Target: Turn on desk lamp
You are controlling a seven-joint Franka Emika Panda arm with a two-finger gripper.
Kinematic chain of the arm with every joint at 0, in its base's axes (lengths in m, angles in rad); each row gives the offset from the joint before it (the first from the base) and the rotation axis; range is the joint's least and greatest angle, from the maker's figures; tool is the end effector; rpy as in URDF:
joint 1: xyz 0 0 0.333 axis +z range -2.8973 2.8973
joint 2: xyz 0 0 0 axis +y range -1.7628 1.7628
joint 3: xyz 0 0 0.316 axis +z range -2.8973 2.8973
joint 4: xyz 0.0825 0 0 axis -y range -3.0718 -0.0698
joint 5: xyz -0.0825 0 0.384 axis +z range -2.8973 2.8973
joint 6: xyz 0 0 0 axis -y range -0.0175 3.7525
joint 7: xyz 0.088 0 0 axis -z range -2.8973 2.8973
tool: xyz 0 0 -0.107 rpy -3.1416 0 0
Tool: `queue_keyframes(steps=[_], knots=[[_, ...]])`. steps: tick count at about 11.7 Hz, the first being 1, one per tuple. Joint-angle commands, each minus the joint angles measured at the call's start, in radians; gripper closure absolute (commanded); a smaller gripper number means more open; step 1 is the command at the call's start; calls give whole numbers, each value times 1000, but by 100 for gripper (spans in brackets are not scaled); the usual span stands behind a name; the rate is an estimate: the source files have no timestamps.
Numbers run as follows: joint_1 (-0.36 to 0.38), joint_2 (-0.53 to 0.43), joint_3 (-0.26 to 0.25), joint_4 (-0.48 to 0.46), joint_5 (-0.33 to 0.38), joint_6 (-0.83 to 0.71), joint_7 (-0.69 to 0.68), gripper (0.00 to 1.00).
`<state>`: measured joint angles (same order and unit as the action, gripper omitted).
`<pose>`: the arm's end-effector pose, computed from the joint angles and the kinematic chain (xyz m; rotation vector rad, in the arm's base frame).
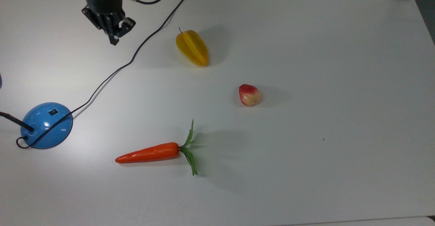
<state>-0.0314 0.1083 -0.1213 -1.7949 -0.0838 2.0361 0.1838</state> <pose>0.6000 -0.0945 0.4972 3.0118 -0.4587 0.2058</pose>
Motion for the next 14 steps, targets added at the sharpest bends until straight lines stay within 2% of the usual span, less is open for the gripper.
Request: queue_keyframes(steps=[1,2,4,5,6,7,8,11,12,14], knots=[[103,-110,-32,-53,1,-74,-55,97],[128,-120,-43,-60,1,-88,-59,90],[150,-154,-51,-61,2,-160,-84,22],[148,-165,-44,-58,2,-206,-119,0],[139,-174,-35,-52,18,-244,-179,0],[101,-180,0,-52,53,-267,-241,0],[26,-185,64,-50,79,-289,-262,0],[-8,-183,80,-29,81,-293,-265,0],[-54,-183,98,-17,84,-297,-264,0],[-64,-182,109,-11,84,-315,-261,0]])
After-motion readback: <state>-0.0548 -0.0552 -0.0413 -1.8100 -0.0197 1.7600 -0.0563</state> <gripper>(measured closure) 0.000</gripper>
